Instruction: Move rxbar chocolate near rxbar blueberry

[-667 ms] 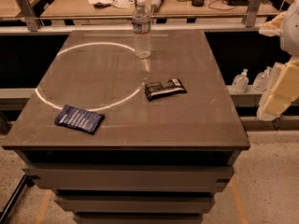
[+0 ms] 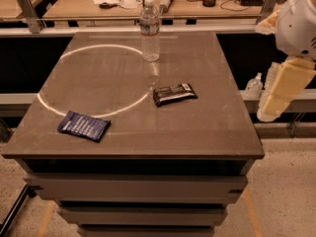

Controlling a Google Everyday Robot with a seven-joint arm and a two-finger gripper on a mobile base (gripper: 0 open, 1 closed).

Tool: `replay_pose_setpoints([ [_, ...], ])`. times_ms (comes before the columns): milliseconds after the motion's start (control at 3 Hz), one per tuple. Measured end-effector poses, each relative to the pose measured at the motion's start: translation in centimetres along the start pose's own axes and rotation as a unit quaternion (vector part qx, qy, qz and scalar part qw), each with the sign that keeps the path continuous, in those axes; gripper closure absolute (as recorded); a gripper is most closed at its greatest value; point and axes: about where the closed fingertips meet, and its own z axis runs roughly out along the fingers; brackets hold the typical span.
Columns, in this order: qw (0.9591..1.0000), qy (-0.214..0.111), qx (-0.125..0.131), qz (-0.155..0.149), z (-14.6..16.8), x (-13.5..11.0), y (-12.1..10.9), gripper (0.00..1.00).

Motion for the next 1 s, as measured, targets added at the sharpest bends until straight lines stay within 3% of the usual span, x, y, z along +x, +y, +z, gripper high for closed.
replay_pose_setpoints([
  [333,0.9991,-0.008,0.006,-0.042,1.4,-3.1,-1.9,0.00],
  [667,0.9953,-0.010,-0.005,-0.096,3.3,-6.4,-3.7,0.00],
  [1000,0.9899,-0.008,-0.037,-0.137,7.8,-9.4,-5.8,0.00],
])
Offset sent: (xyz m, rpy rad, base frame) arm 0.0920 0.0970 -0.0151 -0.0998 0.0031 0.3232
